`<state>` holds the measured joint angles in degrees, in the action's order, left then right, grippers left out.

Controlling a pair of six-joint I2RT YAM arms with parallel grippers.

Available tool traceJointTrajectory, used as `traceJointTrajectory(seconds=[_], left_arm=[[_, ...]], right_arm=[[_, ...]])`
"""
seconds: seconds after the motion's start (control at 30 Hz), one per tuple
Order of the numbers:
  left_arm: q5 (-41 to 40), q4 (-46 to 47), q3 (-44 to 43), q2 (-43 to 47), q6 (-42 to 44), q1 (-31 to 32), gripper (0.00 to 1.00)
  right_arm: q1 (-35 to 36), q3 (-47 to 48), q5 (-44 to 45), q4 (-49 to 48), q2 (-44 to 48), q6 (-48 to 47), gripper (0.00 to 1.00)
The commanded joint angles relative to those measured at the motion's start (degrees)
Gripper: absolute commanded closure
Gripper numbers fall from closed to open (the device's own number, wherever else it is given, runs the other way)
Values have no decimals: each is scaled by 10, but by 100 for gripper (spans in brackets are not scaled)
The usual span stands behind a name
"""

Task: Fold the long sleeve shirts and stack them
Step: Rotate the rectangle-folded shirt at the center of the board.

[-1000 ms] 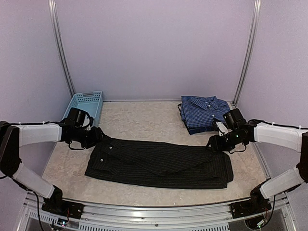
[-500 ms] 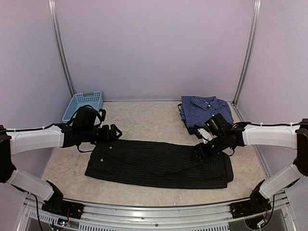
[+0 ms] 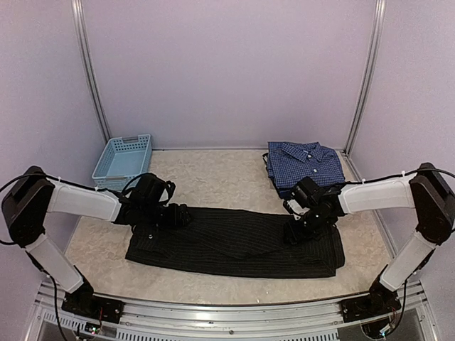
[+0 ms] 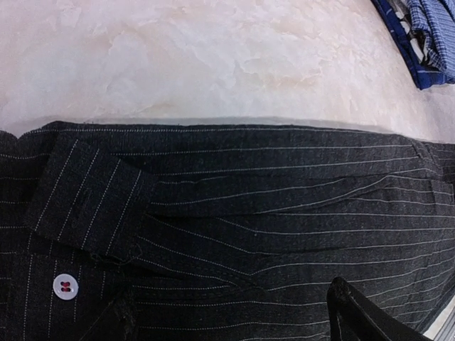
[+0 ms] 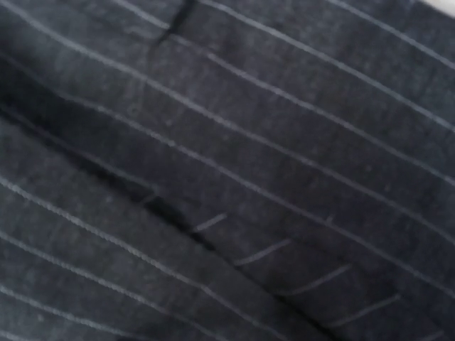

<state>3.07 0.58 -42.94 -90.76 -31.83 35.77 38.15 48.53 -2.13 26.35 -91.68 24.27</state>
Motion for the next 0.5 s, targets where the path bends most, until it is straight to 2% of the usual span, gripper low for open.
traceJointTrajectory(seconds=[0.0, 0.23, 0.47], left_arm=[[-20, 6, 14, -26, 5, -6, 12], [-42, -2, 55, -41, -25, -23, 12], [-55, 16, 147, 36, -88, -37, 12]], right_arm=[[3, 24, 49, 19, -27, -2, 42], [3, 62, 66, 14, -70, -36, 41], [3, 162, 23, -18, -164, -87, 41]])
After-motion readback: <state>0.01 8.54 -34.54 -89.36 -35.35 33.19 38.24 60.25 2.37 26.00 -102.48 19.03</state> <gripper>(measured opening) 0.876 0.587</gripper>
